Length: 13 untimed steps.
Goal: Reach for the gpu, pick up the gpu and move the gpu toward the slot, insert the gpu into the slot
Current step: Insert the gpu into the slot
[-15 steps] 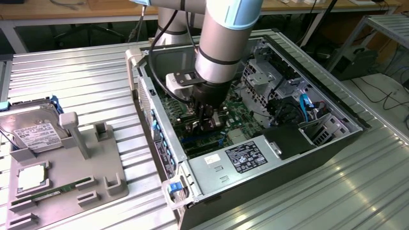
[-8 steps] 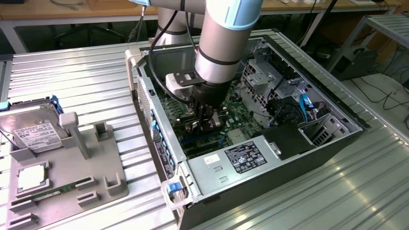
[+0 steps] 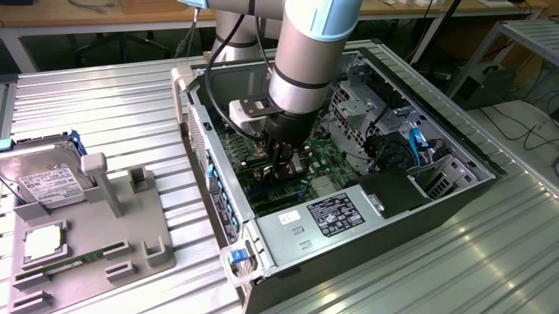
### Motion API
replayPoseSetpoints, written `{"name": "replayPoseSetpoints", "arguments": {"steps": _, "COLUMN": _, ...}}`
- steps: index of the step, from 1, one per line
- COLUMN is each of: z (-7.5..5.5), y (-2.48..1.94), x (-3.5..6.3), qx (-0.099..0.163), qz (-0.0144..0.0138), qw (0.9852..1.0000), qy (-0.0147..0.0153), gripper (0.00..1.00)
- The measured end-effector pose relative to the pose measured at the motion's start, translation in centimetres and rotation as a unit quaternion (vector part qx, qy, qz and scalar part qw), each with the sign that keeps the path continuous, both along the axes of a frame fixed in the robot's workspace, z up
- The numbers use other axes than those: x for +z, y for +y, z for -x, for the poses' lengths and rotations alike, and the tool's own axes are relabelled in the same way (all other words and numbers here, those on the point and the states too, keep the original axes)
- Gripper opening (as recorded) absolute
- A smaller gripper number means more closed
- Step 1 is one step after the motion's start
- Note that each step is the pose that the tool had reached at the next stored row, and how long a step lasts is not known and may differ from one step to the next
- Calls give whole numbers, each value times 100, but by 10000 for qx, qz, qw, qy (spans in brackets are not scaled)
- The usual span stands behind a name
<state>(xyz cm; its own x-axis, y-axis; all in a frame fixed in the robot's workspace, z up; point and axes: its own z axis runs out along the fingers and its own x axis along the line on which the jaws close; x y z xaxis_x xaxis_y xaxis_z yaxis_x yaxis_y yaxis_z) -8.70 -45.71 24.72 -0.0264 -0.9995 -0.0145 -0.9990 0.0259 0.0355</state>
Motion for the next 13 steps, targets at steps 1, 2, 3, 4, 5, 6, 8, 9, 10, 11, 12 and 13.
{"name": "replayPoseSetpoints", "arguments": {"steps": 1, "z": 2, "y": 5, "x": -1, "qx": 0, "qz": -1, "qw": 10000, "qy": 0, "gripper": 27}}
{"name": "replayPoseSetpoints", "arguments": {"steps": 2, "z": 4, "y": 10, "x": -1, "qx": 0, "qz": -1, "qw": 10000, "qy": 0, "gripper": 27}}
{"name": "replayPoseSetpoints", "arguments": {"steps": 3, "z": 4, "y": 14, "x": 0, "qx": 1, "qz": -1, "qw": 10000, "qy": 0, "gripper": 27}}
{"name": "replayPoseSetpoints", "arguments": {"steps": 4, "z": 5, "y": 22, "x": 0, "qx": 0, "qz": 0, "qw": 10000, "qy": 0, "gripper": 27}}
{"name": "replayPoseSetpoints", "arguments": {"steps": 5, "z": 4, "y": 26, "x": 0, "qx": 1, "qz": 2, "qw": 10000, "qy": 0, "gripper": 27}}
{"name": "replayPoseSetpoints", "arguments": {"steps": 6, "z": 4, "y": 26, "x": 1, "qx": 1, "qz": 1, "qw": 10000, "qy": 0, "gripper": 27}}
{"name": "replayPoseSetpoints", "arguments": {"steps": 8, "z": 5, "y": 26, "x": 3, "qx": 0, "qz": 2, "qw": 10000, "qy": 0, "gripper": 27}}
{"name": "replayPoseSetpoints", "arguments": {"steps": 9, "z": 5, "y": 26, "x": 9, "qx": 0, "qz": 3, "qw": 10000, "qy": 1, "gripper": 27}}
{"name": "replayPoseSetpoints", "arguments": {"steps": 10, "z": 5, "y": 26, "x": 16, "qx": 0, "qz": 3, "qw": 10000, "qy": 1, "gripper": 27}}
{"name": "replayPoseSetpoints", "arguments": {"steps": 11, "z": 5, "y": 26, "x": 18, "qx": 0, "qz": 1, "qw": 10000, "qy": 0, "gripper": 27}}
{"name": "replayPoseSetpoints", "arguments": {"steps": 12, "z": 5, "y": 27, "x": 20, "qx": 0, "qz": 1, "qw": 10000, "qy": 0, "gripper": 27}}
{"name": "replayPoseSetpoints", "arguments": {"steps": 13, "z": 5, "y": 27, "x": 20, "qx": 0, "qz": 1, "qw": 10000, "qy": 0, "gripper": 27}}
